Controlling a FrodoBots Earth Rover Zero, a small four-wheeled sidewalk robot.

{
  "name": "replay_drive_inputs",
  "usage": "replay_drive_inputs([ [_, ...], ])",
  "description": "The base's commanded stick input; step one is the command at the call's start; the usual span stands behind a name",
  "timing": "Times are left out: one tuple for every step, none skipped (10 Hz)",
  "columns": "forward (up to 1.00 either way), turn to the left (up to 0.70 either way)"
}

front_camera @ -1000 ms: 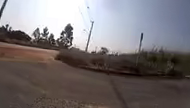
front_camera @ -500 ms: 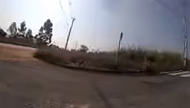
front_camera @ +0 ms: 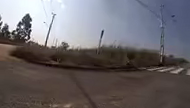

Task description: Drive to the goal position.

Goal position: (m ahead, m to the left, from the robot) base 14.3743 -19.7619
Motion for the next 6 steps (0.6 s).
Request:
replay_drive_inputs([
  [0.0,-0.45],
  [0.0,-0.45],
  [0.0,-0.45],
  [0.0,-0.45],
  [0.0,-0.45],
  [0.0,-0.45],
])
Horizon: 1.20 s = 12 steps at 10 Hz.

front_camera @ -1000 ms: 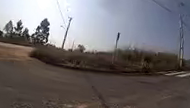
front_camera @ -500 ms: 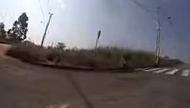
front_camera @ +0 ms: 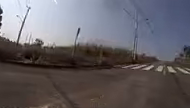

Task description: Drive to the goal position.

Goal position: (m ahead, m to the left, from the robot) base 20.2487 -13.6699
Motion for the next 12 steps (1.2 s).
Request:
replay_drive_inputs([
  [0.0,-0.45],
  [0.0,-0.45],
  [0.0,-0.45],
  [0.0,-0.45],
  [0.0,-0.45],
  [0.0,-0.45],
  [0.0,-0.45],
  [0.0,-0.45],
  [0.0,-0.45],
  [0.0,-0.45],
  [0.0,-0.45],
  [0.0,-0.45],
])
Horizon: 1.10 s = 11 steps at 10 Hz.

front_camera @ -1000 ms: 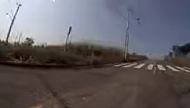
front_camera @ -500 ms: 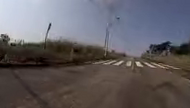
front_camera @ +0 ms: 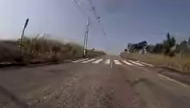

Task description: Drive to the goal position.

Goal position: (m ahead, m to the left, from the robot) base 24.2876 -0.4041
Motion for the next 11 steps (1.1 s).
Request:
replay_drive_inputs([
  [0.0,-0.45],
  [0.0,-0.45],
  [0.0,0.0],
  [0.0,0.0],
  [0.0,0.0],
  [0.0,0.0],
  [0.0,0.0],
  [0.0,0.0],
  [0.0,0.0],
  [0.0,0.0],
  [0.0,0.0],
])
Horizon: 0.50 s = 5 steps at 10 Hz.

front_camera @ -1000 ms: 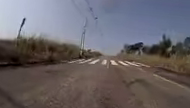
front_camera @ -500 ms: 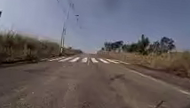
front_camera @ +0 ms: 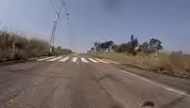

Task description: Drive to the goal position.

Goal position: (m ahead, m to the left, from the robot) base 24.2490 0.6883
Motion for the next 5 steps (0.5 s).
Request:
replay_drive_inputs([
  [0.0,0.06],
  [0.0,0.31],
  [0.0,0.45],
  [0.0,0.45],
  [0.0,0.45],
])
